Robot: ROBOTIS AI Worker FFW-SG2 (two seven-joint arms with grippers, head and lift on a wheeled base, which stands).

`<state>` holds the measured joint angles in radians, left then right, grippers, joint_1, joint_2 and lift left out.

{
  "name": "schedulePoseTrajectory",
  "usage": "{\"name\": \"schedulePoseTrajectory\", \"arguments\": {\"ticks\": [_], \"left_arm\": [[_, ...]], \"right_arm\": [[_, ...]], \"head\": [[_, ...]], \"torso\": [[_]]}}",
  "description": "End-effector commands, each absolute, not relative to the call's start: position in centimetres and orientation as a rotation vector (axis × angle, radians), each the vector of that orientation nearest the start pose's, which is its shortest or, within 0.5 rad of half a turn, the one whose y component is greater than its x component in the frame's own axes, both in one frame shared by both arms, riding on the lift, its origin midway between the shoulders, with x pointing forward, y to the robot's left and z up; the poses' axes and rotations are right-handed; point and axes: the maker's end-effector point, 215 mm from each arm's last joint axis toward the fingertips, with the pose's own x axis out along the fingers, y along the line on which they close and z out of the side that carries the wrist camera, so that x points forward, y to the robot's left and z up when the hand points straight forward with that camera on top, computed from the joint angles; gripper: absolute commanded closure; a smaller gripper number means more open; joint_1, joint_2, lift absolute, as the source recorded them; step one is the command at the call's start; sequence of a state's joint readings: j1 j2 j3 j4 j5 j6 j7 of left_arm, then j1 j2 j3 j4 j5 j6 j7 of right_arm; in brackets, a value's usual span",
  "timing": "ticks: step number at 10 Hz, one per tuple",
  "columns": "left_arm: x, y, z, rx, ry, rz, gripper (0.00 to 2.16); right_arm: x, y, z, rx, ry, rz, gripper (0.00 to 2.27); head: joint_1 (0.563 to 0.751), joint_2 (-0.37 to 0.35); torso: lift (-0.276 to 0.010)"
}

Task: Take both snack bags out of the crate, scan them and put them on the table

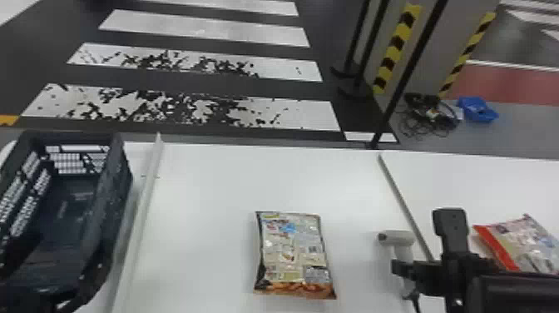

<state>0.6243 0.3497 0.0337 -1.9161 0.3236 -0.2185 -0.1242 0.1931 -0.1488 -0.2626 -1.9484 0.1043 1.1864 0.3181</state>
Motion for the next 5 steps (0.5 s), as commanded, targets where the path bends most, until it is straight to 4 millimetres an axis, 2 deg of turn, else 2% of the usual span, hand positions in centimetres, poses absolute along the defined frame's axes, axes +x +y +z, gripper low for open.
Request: {"name": "schedulePoseTrajectory", "arguments": {"ticks": [1, 2, 3, 4, 5], "left_arm": [[39.84, 27.02, -38.09, -0.009, 0.067, -0.212, 0.00], [39.78, 27.02, -38.15, -0.009, 0.069, -0.212, 0.00], [39.78, 27.02, -38.15, -0.009, 0.069, -0.212, 0.00], [39.74, 26.99, -38.14, -0.010, 0.069, -0.213, 0.00], [39.74, 26.98, -38.14, -0.008, 0.069, -0.213, 0.00]], "right_arm": [[39.47, -38.61, -52.91, 0.007, 0.983, -0.086, 1.81], [39.46, -38.68, -52.91, 0.006, 0.983, -0.089, 1.58], [39.57, -38.61, -52.82, 0.006, 0.979, -0.088, 0.86], [39.50, -38.60, -52.88, 0.005, 0.982, -0.090, 0.03], [39.50, -38.60, -52.88, 0.005, 0.982, -0.090, 0.00]], "head": [[0.695, -0.165], [0.695, -0.166], [0.695, -0.167], [0.695, -0.167], [0.695, -0.166]], "torso": [[-0.092], [-0.092], [-0.092], [-0.092], [-0.092]]}}
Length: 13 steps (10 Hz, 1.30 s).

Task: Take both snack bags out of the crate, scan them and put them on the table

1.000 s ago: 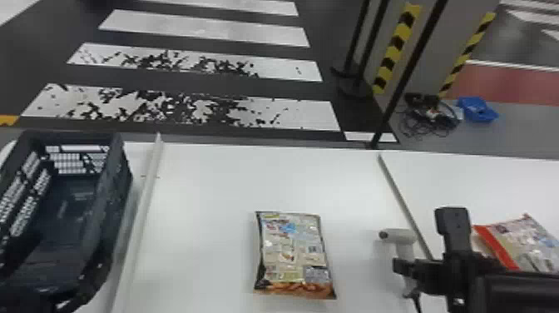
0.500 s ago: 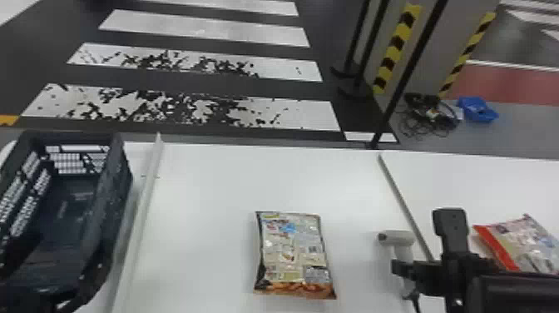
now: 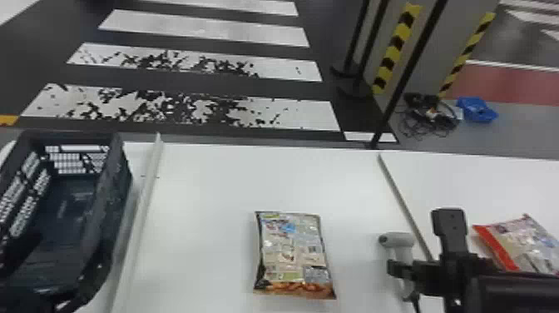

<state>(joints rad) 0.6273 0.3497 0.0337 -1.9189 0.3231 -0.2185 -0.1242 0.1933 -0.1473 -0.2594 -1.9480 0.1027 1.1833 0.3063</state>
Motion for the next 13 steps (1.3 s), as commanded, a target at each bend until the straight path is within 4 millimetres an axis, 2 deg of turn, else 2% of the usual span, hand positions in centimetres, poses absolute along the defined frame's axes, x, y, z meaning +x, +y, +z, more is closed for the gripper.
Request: {"name": "schedulePoseTrajectory", "arguments": {"ticks": [1, 3, 6, 7, 10, 13], "left_arm": [[39.7, 27.0, -38.1, -0.008, 0.069, -0.213, 0.00], [39.7, 27.1, -38.2, -0.008, 0.070, -0.213, 0.00], [39.6, 27.1, -38.2, -0.006, 0.071, -0.213, 0.00], [39.6, 27.1, -38.2, -0.006, 0.071, -0.213, 0.00], [39.7, 27.1, -38.1, -0.008, 0.070, -0.213, 0.00], [39.6, 27.3, -38.1, -0.005, 0.070, -0.209, 0.00]], "right_arm": [[39.5, -38.6, -52.8, 0.003, 0.981, -0.093, 0.01], [39.4, -38.9, -52.0, -0.004, 0.964, -0.101, 0.04], [38.4, -39.8, -48.5, -0.026, 0.918, -0.155, 0.05], [37.4, -39.0, -47.7, -0.002, 0.926, -0.144, 0.05], [36.1, -32.4, -45.9, 0.158, 0.912, 0.024, 0.05], [35.9, -27.3, -45.5, 0.243, 0.919, 0.148, 0.07]], "head": [[0.695, -0.166], [0.695, -0.167], [0.695, -0.175], [0.695, -0.182], [0.695, -0.155], [0.695, -0.050]], "torso": [[-0.092], [-0.092], [-0.092], [-0.092], [-0.092], [-0.092]]}}
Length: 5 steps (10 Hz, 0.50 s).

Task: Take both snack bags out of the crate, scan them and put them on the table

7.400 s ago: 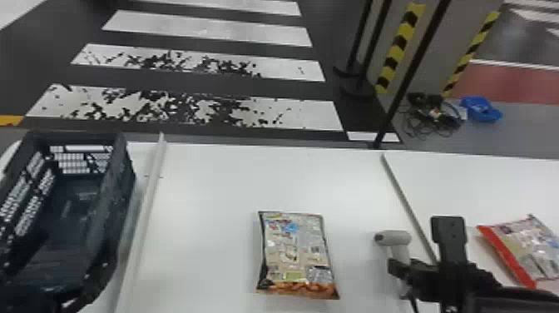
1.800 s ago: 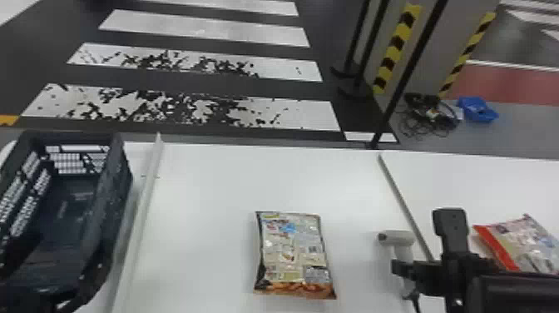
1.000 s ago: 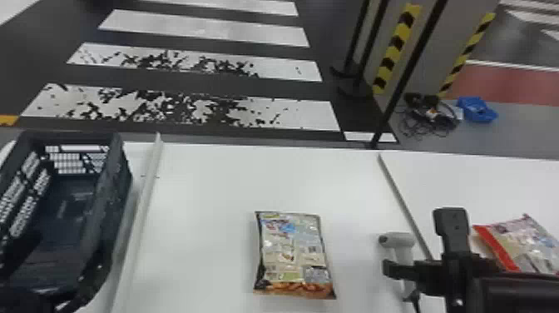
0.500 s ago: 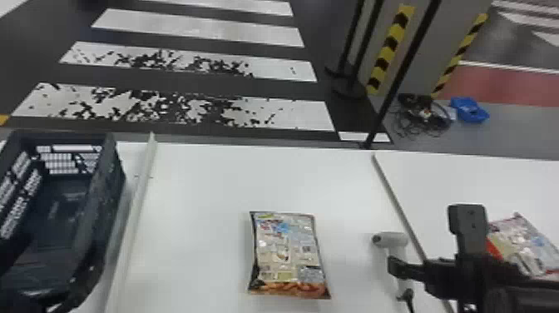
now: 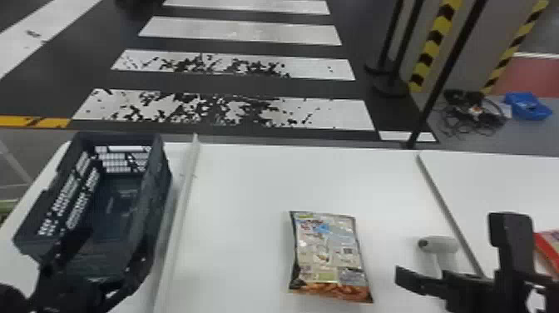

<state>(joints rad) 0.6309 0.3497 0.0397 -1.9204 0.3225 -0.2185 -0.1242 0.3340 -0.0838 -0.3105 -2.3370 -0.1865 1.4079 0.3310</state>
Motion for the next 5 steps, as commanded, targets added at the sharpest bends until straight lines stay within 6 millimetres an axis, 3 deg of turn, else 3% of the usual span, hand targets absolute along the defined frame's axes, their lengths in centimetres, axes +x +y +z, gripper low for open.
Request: {"name": "schedulePoseTrajectory", "arguments": {"ticks": [1, 3, 5], "left_arm": [[39.7, 27.3, -38.1, -0.006, 0.068, -0.208, 0.00], [39.7, 26.9, -37.7, -0.008, 0.058, -0.217, 0.00], [39.7, 27.0, -37.5, -0.006, 0.055, -0.217, 0.00]], "right_arm": [[36.0, -26.0, -45.7, 0.253, 0.921, 0.170, 0.07], [36.1, -24.1, -46.5, 0.267, 0.927, 0.202, 0.07], [36.3, -23.6, -47.4, 0.282, 0.937, 0.209, 0.07]], "head": [[0.695, -0.021], [0.695, 0.013], [0.695, 0.041]], "torso": [[-0.092], [-0.092], [-0.092]]}}
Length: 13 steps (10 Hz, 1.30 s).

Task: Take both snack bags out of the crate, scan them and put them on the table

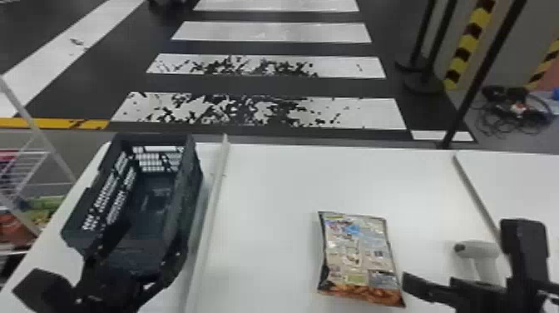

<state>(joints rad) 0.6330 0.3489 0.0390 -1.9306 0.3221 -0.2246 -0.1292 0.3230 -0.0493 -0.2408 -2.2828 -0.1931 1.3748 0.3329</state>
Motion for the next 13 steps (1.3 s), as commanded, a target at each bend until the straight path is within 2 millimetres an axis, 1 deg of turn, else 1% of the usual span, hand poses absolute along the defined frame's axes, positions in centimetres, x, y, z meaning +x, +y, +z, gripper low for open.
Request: {"name": "schedulePoseTrajectory", "arguments": {"ticks": [1, 2, 5, 7, 12, 13], "left_arm": [[39.6, 26.9, -37.6, -0.007, 0.057, -0.218, 0.00], [39.6, 27.0, -37.7, -0.007, 0.062, -0.217, 0.00], [39.6, 27.1, -38.0, -0.007, 0.066, -0.214, 0.00], [39.6, 27.2, -38.0, -0.006, 0.067, -0.213, 0.00], [39.6, 27.2, -38.1, -0.005, 0.068, -0.212, 0.00], [39.6, 27.2, -38.1, -0.004, 0.069, -0.213, 0.00]], "right_arm": [[36.2, -23.1, -48.0, 0.291, 0.949, 0.219, 0.07], [36.3, -22.0, -48.5, 0.321, 0.954, 0.251, 0.07], [36.9, -20.2, -49.7, 0.388, 0.970, 0.303, 0.07], [37.0, -19.9, -50.8, 0.405, 0.989, 0.307, 0.07], [37.2, -19.2, -52.9, 0.430, 1.034, 0.316, 0.09], [37.2, -19.1, -53.4, 0.432, 1.045, 0.315, 0.19]], "head": [[0.695, 0.047], [0.695, 0.050], [0.695, 0.087], [0.695, 0.104], [0.695, 0.115], [0.695, 0.117]], "torso": [[-0.092], [-0.092], [-0.092], [-0.092], [-0.092], [-0.092]]}}
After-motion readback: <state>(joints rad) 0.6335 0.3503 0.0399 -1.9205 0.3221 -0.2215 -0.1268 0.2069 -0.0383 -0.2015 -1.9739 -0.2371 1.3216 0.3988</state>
